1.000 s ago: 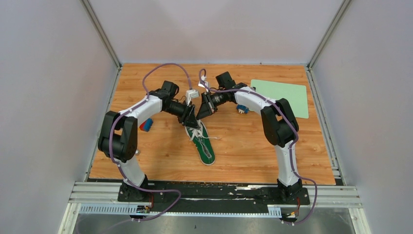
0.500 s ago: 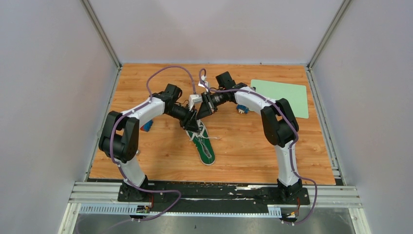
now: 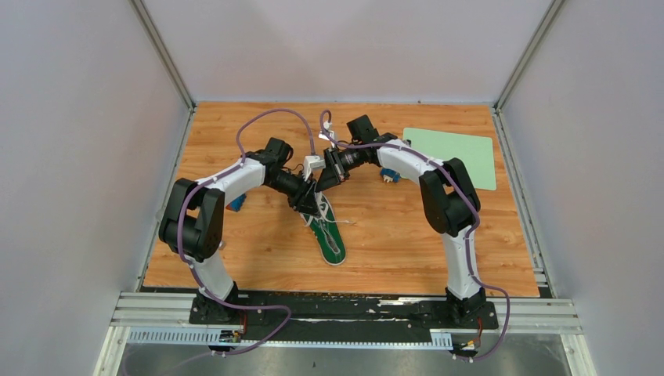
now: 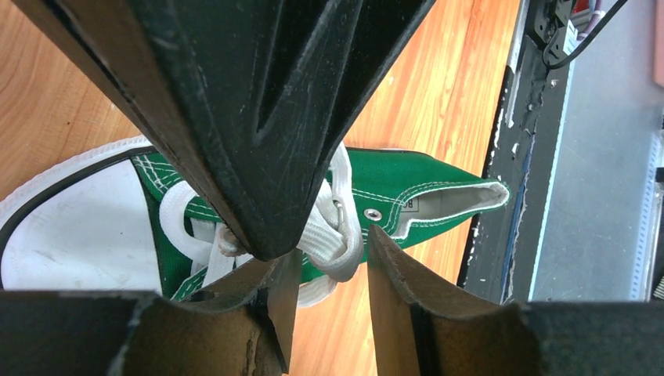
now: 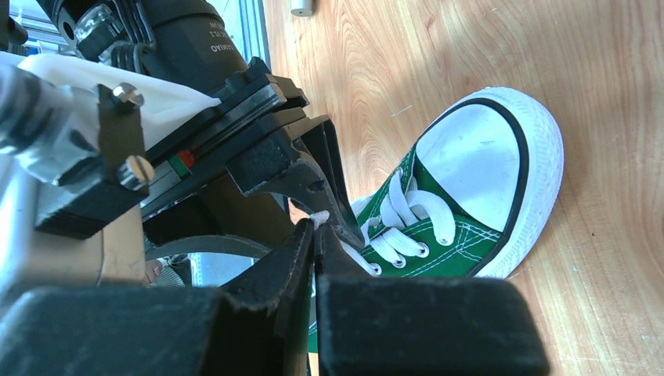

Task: Tie the shoes
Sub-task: Cross the shoelace with the shoelace.

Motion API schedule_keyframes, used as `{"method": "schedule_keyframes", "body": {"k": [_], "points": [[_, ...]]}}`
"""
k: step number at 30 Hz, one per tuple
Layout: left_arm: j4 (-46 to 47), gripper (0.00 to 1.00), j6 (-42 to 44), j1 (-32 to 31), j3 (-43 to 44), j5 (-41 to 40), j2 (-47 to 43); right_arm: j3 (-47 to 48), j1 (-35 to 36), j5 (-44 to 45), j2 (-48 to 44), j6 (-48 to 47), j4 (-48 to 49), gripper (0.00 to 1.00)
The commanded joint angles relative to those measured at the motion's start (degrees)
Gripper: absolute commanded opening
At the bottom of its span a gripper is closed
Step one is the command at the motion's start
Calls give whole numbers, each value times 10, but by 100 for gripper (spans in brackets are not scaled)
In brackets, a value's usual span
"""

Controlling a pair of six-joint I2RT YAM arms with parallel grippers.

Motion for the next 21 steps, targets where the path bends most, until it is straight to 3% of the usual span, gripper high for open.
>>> {"method": "schedule_keyframes", "body": {"k": [1, 9, 13, 17, 21], "points": [[6, 45, -11, -3, 3, 36, 0, 0, 5, -7, -28, 4, 18, 4], [22, 44, -57, -3, -4, 58, 8, 0, 5, -5, -28, 4, 18, 4], [38, 34, -78, -3, -11, 36, 7, -1, 5, -5, -30, 3, 18, 4], [49, 15, -89, -3, -16, 18, 5, -3, 5, -5, -31, 3, 18, 4], [62, 8, -97, -3, -21, 10, 0, -5, 5, -6, -32, 3, 18, 4]]}}
